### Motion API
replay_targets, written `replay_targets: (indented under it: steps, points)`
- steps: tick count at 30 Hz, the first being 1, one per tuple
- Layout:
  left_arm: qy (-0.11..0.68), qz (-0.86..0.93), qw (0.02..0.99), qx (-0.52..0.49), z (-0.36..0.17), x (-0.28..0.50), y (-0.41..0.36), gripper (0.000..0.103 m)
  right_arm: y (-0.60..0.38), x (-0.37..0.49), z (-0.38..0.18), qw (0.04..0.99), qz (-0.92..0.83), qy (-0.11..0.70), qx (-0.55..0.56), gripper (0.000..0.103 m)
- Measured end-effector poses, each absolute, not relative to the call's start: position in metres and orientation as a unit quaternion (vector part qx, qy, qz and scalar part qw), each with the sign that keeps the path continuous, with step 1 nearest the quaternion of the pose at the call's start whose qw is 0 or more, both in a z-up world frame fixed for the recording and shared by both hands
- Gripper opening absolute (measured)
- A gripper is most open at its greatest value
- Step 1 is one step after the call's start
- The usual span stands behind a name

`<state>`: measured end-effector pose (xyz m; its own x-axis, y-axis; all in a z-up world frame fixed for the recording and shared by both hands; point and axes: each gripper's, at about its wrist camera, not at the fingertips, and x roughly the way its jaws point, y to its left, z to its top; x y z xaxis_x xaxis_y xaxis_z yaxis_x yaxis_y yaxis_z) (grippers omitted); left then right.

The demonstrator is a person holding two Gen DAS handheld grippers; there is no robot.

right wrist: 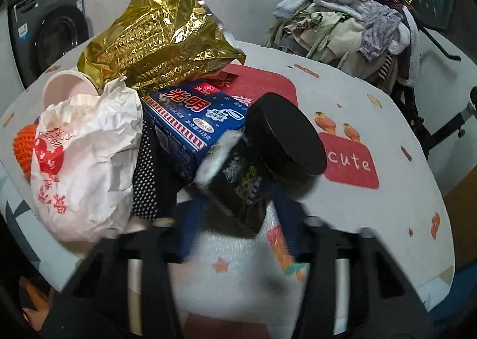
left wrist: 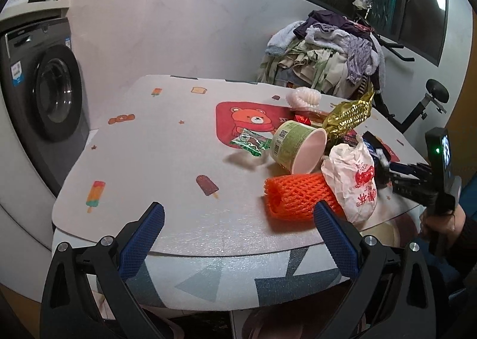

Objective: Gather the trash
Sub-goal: 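Grasp the small white packet with the right tool while the left tool reaches toward the green wrapper, then close the left tool on the green-and-white snack wrapper and lift it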

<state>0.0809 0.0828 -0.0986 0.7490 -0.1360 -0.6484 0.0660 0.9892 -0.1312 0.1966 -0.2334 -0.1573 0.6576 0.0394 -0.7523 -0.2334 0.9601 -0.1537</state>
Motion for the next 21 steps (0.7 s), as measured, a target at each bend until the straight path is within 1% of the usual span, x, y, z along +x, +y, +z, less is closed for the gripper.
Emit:
replay_targets:
  steps: [1,2,3,4,7,12,17,21]
  points:
    - [0.35,-0.056,0.934,-0.047,-0.099,0.081,0.081,0.098,-0.233,0.196,-0.156,0.903,0.075,0.407,-0.119,0.022]
    - [0.349,-0.058,0.934,-0.045,-0.099,0.082,0.08,0.098,-0.233,0.192,-0.152,0.906,0.075,0.401,-0.115,0.019]
    - [0.347,-0.062,0.935,-0.045,-0.099,0.081,0.079,0.098,-0.235,0.188,-0.147,0.909,0.079,0.394,-0.108,0.014]
    - [0.346,-0.064,0.935,-0.046,-0.099,0.081,0.078,0.097,-0.236,0.182,-0.142,0.912,0.083,0.388,-0.1,0.013]
    - [0.344,-0.072,0.935,-0.053,-0.097,0.083,0.077,0.096,-0.242,0.164,-0.126,0.922,0.088,0.369,-0.074,0.012]
    - [0.352,-0.087,0.93,-0.059,-0.096,0.089,0.071,0.086,-0.256,0.145,-0.103,0.932,0.098,0.349,-0.017,0.012]
    - [0.354,-0.109,0.927,-0.059,-0.093,0.098,0.063,0.071,-0.264,0.134,-0.093,0.935,0.097,0.34,0.021,0.012]
    - [0.354,-0.128,0.926,-0.04,-0.09,0.116,0.052,0.067,-0.266,0.128,-0.096,0.935,0.094,0.341,0.036,0.012]
